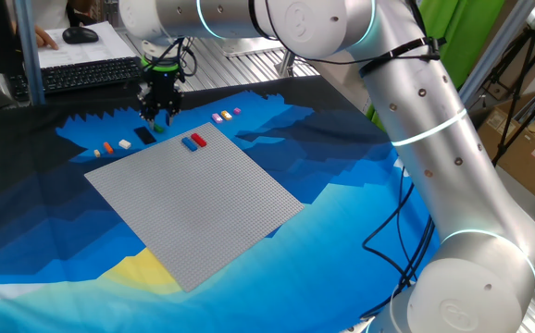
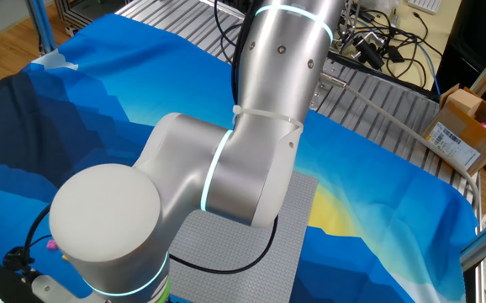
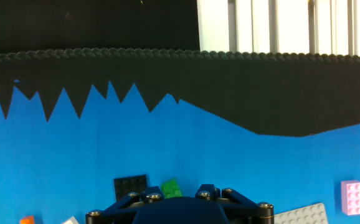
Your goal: Stack small Lego blocks randomly, one at a time
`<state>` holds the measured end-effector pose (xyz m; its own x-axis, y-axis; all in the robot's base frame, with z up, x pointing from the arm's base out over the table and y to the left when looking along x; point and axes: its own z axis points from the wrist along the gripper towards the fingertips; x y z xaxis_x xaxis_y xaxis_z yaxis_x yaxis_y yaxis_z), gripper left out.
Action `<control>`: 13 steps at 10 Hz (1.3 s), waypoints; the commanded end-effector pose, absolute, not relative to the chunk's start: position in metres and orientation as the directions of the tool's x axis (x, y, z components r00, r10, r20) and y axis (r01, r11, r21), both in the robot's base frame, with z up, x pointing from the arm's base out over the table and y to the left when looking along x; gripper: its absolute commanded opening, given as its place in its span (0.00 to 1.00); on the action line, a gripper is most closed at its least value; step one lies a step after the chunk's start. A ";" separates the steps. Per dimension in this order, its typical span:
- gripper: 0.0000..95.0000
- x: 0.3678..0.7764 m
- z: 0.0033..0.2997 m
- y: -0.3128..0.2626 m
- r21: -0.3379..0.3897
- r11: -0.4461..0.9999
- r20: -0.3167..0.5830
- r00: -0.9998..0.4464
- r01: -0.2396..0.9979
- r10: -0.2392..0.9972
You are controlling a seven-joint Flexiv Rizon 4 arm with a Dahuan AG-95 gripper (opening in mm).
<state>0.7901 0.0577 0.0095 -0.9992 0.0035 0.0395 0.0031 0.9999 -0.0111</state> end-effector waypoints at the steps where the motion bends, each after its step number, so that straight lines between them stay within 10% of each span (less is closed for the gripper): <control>1: 0.40 0.788 0.010 0.058 -0.009 1.000 0.039 -0.999 -0.003 -0.002; 2: 0.20 0.788 0.009 0.058 -0.010 1.000 0.039 -0.999 -0.004 -0.003; 12: 0.20 0.786 0.008 0.058 -0.012 0.999 0.029 -0.999 -0.037 -0.036; 13: 0.00 0.786 0.008 0.058 -0.011 0.999 0.028 -0.999 -0.042 -0.042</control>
